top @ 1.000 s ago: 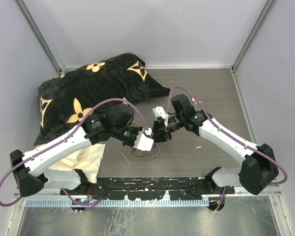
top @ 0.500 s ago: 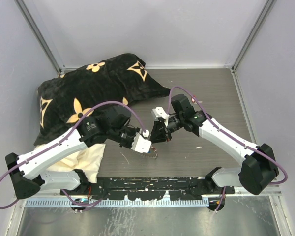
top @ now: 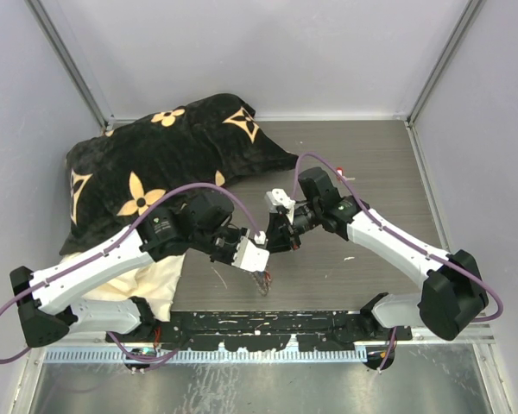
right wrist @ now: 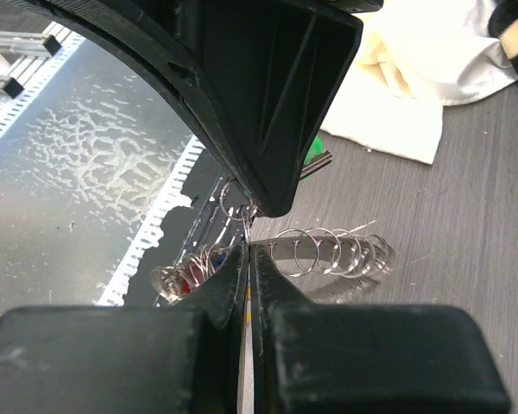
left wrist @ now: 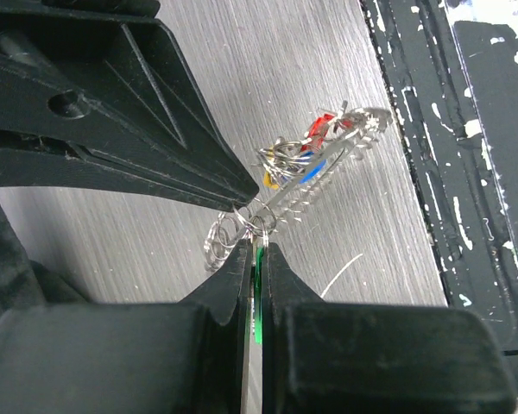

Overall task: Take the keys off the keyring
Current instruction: Remove the key from the keyring.

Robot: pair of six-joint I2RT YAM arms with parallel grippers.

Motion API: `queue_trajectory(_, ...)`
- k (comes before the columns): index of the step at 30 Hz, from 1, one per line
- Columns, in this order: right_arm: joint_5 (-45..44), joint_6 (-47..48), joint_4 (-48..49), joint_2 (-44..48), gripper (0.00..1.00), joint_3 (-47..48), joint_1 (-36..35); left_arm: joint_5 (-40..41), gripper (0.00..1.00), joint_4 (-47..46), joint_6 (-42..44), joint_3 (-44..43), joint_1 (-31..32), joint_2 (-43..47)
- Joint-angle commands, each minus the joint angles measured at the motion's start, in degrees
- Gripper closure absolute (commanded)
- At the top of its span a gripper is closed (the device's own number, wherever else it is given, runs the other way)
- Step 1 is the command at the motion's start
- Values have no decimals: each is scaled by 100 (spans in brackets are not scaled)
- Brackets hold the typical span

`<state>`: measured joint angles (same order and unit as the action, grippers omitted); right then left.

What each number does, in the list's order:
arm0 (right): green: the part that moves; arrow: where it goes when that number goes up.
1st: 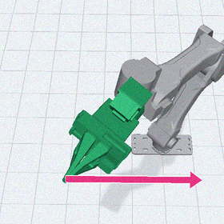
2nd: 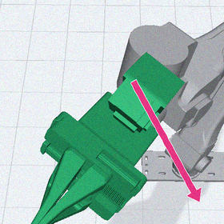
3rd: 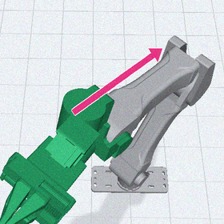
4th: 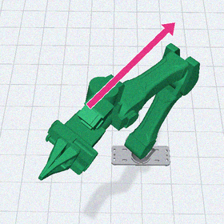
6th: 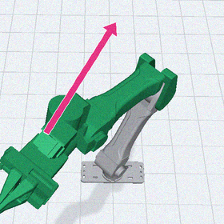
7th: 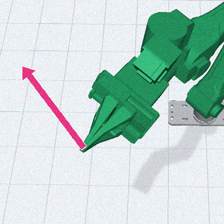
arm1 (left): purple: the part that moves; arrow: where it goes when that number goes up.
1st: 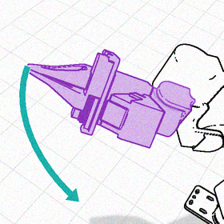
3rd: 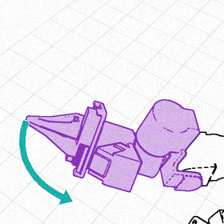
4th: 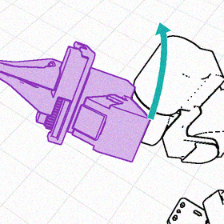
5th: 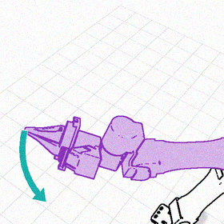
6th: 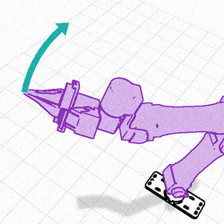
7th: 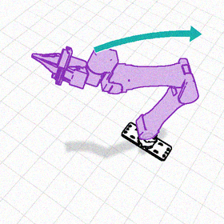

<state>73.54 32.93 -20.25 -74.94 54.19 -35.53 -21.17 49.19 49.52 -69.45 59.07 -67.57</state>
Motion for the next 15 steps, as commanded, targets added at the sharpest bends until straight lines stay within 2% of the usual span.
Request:
queue_trajectory(1, 224, -553, 660, 53, 99, -198, 6, 34, 100, -127, -514, -355, 37, 72)
queue_trajectory(10, 173, -1537, 1683, 68, 99, -505, -2, 205, 100, -94, -129, -491, 29, -103)
queue_trajectory(15, 230, -2442, 2588, 26, 99, -770, -4, 357, 100, -102, -13, -595, 32, -234)
